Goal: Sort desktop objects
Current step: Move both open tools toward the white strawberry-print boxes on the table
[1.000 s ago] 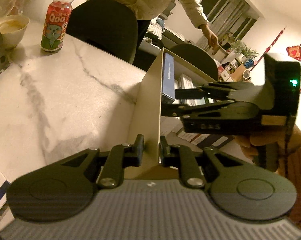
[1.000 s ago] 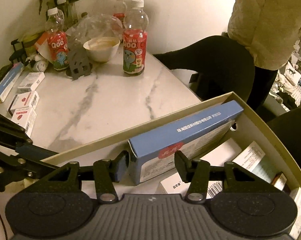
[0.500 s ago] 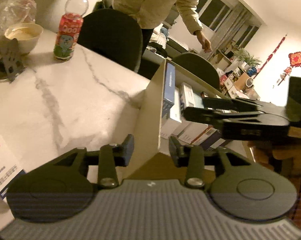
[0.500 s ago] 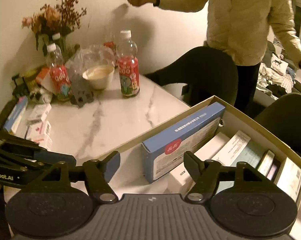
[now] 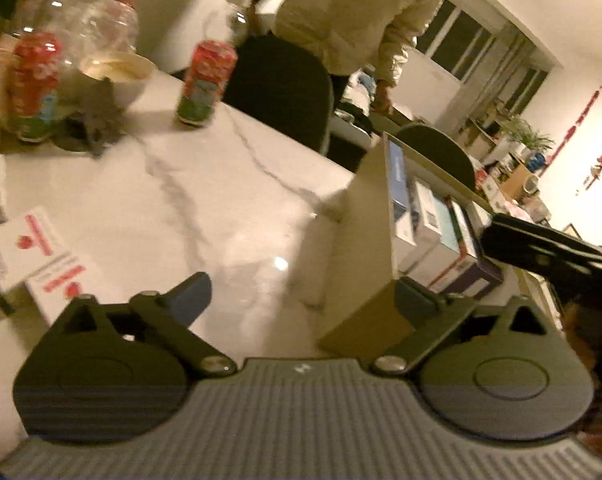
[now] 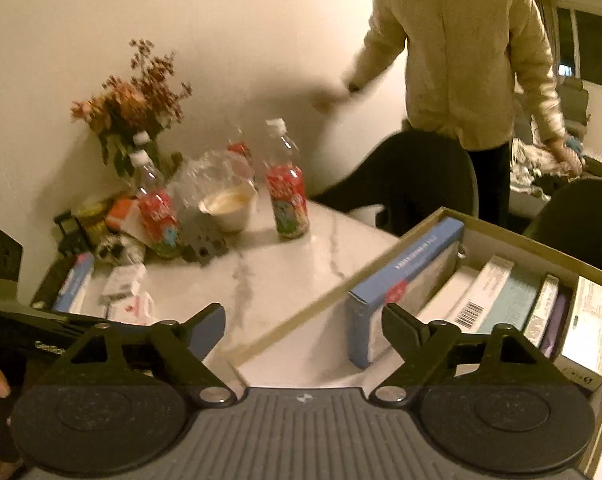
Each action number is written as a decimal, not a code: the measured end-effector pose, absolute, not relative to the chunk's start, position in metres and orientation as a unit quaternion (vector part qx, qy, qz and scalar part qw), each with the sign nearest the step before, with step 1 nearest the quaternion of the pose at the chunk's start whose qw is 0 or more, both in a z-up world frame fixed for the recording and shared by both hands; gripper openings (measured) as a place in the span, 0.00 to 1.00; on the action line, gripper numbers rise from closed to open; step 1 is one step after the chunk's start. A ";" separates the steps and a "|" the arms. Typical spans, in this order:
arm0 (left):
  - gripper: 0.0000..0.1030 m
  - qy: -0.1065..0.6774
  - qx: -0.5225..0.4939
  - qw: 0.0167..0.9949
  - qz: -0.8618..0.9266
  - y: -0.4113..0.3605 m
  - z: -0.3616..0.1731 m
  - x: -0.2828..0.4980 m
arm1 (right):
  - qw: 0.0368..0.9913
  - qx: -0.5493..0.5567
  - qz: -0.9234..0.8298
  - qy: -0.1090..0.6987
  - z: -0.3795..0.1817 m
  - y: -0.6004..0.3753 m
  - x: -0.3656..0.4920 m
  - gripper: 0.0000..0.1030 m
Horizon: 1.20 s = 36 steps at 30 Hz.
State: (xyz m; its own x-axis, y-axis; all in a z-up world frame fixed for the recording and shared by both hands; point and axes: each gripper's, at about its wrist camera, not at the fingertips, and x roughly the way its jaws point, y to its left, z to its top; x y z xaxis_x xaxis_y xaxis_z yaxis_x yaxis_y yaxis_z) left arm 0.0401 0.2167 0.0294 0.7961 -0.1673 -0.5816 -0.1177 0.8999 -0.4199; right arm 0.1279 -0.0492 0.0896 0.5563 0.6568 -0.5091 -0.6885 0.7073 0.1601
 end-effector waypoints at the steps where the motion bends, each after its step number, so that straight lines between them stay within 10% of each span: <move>1: 1.00 0.318 -0.222 0.922 -0.007 0.220 0.029 0.036 | 0.882 -0.025 0.385 0.270 0.091 -0.048 0.123 0.91; 36: 1.00 0.329 -0.220 0.896 0.200 0.330 -0.020 -0.027 | 0.812 -0.028 0.479 0.332 0.006 0.071 0.068 0.99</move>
State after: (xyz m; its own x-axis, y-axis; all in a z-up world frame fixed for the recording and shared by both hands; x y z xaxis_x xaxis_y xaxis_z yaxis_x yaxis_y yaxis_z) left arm -0.0267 0.3302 -0.0198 0.7031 0.2140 -0.6781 -0.5042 0.8225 -0.2633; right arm 0.0684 0.0707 0.0056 0.3211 0.7595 -0.5658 -0.7962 0.5400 0.2729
